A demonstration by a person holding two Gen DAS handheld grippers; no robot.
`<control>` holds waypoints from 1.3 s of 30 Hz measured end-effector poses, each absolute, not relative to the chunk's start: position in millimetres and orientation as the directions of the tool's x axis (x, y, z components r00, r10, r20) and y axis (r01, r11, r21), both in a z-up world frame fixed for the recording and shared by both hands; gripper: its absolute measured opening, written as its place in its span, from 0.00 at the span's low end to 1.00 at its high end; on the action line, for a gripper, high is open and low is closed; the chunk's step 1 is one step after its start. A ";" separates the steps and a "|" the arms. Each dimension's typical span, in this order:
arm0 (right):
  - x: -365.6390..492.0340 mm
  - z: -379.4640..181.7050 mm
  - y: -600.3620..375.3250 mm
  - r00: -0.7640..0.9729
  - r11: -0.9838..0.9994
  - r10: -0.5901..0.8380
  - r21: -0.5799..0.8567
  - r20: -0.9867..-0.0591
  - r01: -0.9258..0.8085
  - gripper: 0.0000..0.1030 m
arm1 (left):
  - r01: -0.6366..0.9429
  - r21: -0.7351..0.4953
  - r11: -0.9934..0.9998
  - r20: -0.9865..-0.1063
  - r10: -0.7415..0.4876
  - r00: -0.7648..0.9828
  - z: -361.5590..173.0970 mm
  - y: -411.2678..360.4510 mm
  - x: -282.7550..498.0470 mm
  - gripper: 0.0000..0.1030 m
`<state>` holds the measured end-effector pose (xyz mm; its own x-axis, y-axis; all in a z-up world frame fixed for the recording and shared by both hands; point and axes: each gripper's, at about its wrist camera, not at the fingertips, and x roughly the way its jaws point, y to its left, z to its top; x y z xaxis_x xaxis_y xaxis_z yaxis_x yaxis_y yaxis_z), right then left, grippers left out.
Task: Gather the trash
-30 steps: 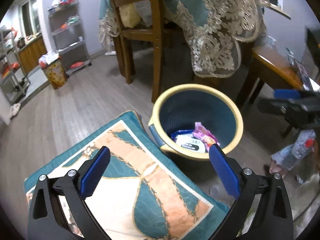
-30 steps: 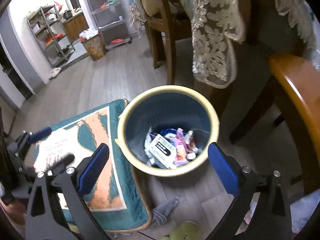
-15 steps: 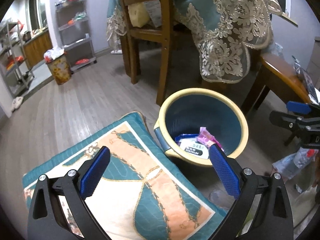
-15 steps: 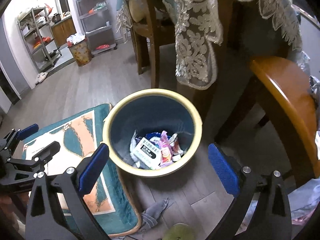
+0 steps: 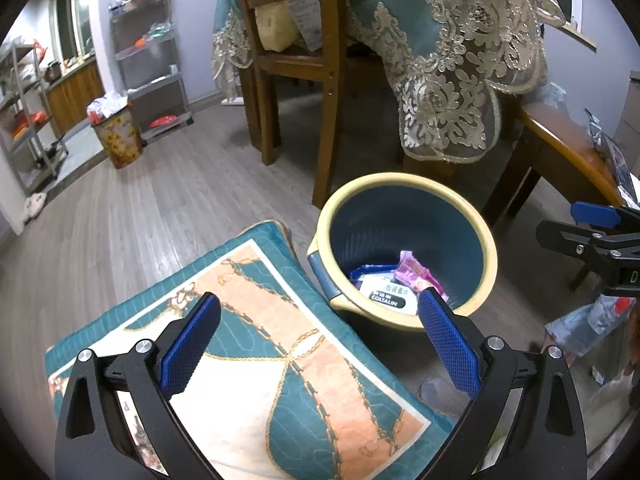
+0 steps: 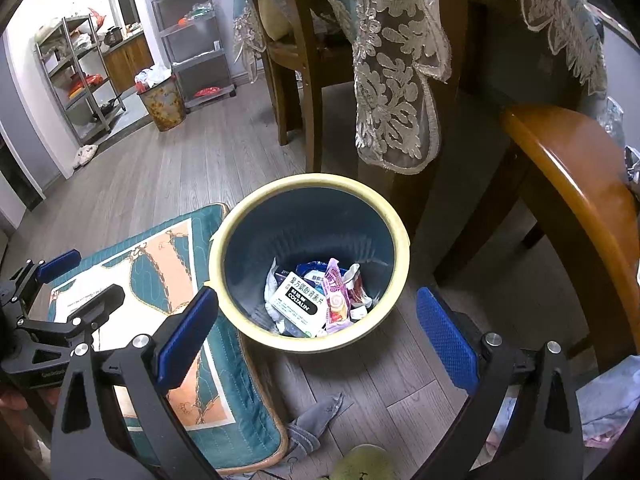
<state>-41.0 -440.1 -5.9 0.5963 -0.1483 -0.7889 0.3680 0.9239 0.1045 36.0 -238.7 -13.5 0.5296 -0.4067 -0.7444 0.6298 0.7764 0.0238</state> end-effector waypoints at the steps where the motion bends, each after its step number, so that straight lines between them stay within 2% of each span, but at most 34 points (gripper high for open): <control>1: -40.9 -6.4 -440.2 0.596 0.924 -0.148 0.104 -0.790 0.367 0.94 | 0.631 0.024 0.776 -0.745 -0.407 0.529 -13.5 -238.7 35.7 0.95; 39: -38.0 -8.4 -442.2 0.597 0.932 -0.134 0.105 -0.791 0.347 0.94 | 0.652 0.029 0.758 -0.757 -0.409 0.509 -18.8 -243.0 30.9 0.95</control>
<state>-38.0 -442.2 -8.4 0.5975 -0.1338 -0.7907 0.3474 0.9319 0.1048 30.9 -243.0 -18.8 0.5093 -0.4094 -0.7570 0.6517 0.7579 0.0286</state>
